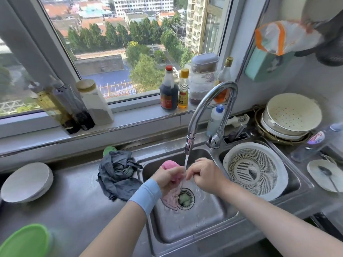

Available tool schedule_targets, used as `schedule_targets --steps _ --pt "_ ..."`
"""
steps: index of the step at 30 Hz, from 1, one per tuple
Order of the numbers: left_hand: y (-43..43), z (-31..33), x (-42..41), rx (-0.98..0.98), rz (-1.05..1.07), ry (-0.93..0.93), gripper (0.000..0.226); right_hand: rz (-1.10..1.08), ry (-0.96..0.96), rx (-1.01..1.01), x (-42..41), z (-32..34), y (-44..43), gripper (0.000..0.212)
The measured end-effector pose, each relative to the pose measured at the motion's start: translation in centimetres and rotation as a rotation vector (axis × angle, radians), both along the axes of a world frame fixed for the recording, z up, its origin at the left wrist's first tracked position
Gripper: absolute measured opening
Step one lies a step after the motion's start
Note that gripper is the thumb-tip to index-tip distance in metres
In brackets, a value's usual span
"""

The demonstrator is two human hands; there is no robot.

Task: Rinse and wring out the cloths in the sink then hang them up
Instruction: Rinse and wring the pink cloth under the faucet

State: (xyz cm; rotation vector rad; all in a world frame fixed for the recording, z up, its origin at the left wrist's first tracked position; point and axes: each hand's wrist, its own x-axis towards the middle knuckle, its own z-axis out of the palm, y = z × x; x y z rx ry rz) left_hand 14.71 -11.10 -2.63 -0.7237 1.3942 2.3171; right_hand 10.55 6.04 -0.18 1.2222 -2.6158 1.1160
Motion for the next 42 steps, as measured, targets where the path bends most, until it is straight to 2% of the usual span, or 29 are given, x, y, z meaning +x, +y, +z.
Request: schedule_targets --steps 2,5,7,10,13,14,18,20,23,25,30,33,36,38,42 --pt "-0.7 1.7 -0.1 -0.080 -0.156 0.064 0.018 0.057 0.183 0.069 -1.1 1.7 0.4 0.040" --pt "-1.3 4.8 -0.1 -0.047 -0.475 0.216 0.042 0.273 0.471 0.372 -2.3 2.7 0.5 0.081" --pt "-1.5 6.6 -0.1 -0.073 -0.597 0.238 0.040 0.382 0.605 0.438 -2.4 3.6 -0.1 0.092" --pt "-1.9 8.8 -0.2 -0.145 -0.658 0.157 0.019 0.425 0.815 0.360 -2.8 5.6 -1.6 0.075" --pt "-2.3 10.5 -0.3 -0.019 -0.711 0.095 0.010 0.363 0.933 0.352 -2.8 7.9 -2.6 0.070" --pt "-2.4 11.1 -0.4 -0.001 -0.750 0.094 0.010 0.342 0.947 0.340 -2.7 8.7 -2.8 0.062" --pt "-2.0 12.9 -0.5 0.056 -0.859 0.101 0.033 0.334 0.953 0.356 -2.5 11.5 -3.2 0.029" --pt "-1.8 13.5 -0.7 0.023 -0.847 0.090 0.037 0.305 0.950 0.424 -2.5 12.5 -3.3 0.030" --pt "-1.4 14.0 -1.1 -0.176 -0.828 0.099 0.018 0.256 0.858 0.704 -2.4 13.1 -3.5 0.023" --pt "-1.2 14.1 -1.3 -0.307 -0.819 0.096 0.021 0.233 0.782 0.857 -2.3 13.4 -3.8 0.017" --pt "-0.5 13.5 -1.5 -0.647 -0.740 0.110 0.028 0.163 0.660 0.954 -2.1 13.6 -4.6 0.019" --pt "0.3 12.4 -1.7 -0.862 -0.661 0.149 0.022 0.127 0.579 1.056 -1.8 13.1 -5.0 0.016" --pt "0.9 11.5 -1.9 -1.224 -0.708 0.249 0.008 0.102 0.526 1.102 -1.7 12.0 -5.1 0.019" --pt "1.0 11.0 -1.8 -1.368 -0.730 0.306 0.016 0.077 0.464 1.102 -1.5 11.2 -5.2 0.024" --pt "0.6 10.2 -1.9 -1.382 -0.720 0.298 0.041 0.093 0.422 1.108 -1.2 10.2 -5.3 0.028"
